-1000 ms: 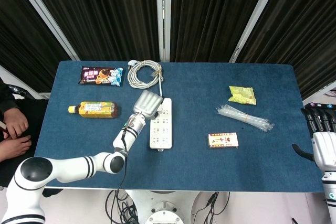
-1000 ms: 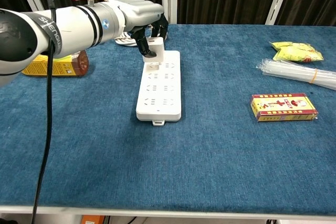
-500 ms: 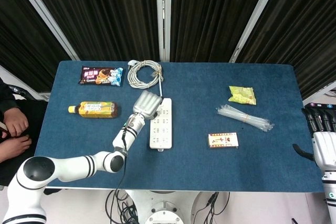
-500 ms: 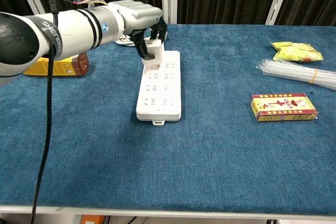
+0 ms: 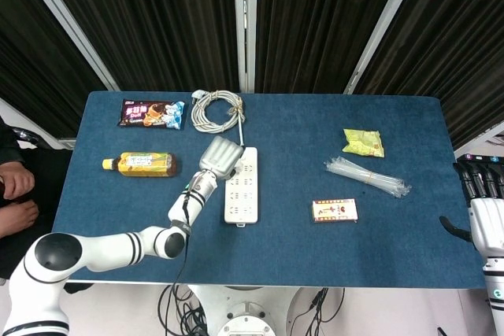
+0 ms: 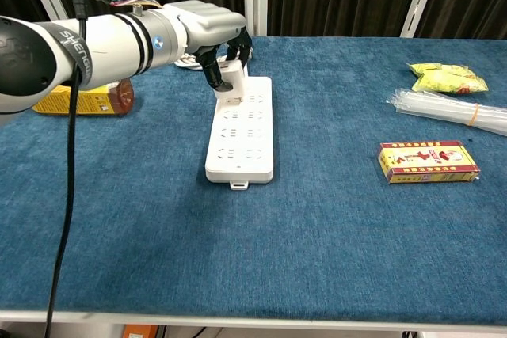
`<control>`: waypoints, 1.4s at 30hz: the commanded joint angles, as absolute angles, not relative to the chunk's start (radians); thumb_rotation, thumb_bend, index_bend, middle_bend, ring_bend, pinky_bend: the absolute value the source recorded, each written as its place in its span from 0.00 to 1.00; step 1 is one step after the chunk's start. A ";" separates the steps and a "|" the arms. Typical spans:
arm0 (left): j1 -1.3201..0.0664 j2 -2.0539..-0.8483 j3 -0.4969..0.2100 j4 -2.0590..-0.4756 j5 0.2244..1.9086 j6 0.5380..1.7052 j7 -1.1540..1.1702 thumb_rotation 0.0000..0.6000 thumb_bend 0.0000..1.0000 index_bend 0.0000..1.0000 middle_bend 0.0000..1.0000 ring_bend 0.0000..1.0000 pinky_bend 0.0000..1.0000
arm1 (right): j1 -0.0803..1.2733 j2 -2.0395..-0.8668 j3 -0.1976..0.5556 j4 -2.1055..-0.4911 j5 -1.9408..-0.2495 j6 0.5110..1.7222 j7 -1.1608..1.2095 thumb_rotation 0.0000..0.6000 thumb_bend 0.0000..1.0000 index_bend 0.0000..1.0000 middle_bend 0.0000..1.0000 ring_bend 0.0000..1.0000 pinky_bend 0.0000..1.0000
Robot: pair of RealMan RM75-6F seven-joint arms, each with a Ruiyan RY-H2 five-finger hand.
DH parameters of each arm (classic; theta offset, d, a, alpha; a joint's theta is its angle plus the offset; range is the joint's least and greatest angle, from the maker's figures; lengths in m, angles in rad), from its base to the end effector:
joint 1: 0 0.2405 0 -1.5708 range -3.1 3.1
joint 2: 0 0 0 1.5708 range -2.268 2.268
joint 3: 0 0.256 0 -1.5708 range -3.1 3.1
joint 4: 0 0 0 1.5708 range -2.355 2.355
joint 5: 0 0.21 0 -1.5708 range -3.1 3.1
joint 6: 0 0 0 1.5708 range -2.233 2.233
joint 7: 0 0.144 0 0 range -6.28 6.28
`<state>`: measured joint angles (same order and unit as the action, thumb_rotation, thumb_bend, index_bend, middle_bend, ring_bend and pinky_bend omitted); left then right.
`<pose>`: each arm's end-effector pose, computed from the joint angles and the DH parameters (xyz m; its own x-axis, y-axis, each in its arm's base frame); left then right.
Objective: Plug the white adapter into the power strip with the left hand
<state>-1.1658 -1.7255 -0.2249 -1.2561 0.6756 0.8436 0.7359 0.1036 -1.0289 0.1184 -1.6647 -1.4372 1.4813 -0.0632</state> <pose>-0.0383 0.4056 -0.0660 0.6777 0.1856 0.7115 0.6965 -0.4721 -0.5403 -0.3045 -0.2001 0.1957 0.4738 0.0707 0.8778 -0.8806 0.0320 0.4728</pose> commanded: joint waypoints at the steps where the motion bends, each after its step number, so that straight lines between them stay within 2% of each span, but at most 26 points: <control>1: -1.167 -1.721 -0.222 -1.263 0.673 0.846 0.737 1.00 0.44 0.67 0.77 0.77 0.88 | 0.102 -1.030 0.118 -1.665 -1.438 1.483 -0.063 1.00 0.07 0.00 0.08 0.00 0.00; 25: -1.193 -1.726 -0.208 -1.245 0.629 0.848 0.760 1.00 0.44 0.67 0.77 0.77 0.88 | 0.091 -1.029 0.117 -1.664 -1.438 1.495 -0.058 1.00 0.07 0.00 0.09 0.00 0.00; 42: -1.255 -1.777 -0.186 -1.184 0.550 0.838 0.880 1.00 0.45 0.70 0.81 0.78 0.88 | 0.087 -1.033 0.117 -1.648 -1.432 1.492 -0.040 1.00 0.07 0.00 0.09 0.00 0.00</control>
<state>-1.2490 -1.7717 -0.1879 -1.1896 0.5594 0.8396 0.8709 0.0866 -1.0327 0.1170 -1.6477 -1.4324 1.4925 -0.0403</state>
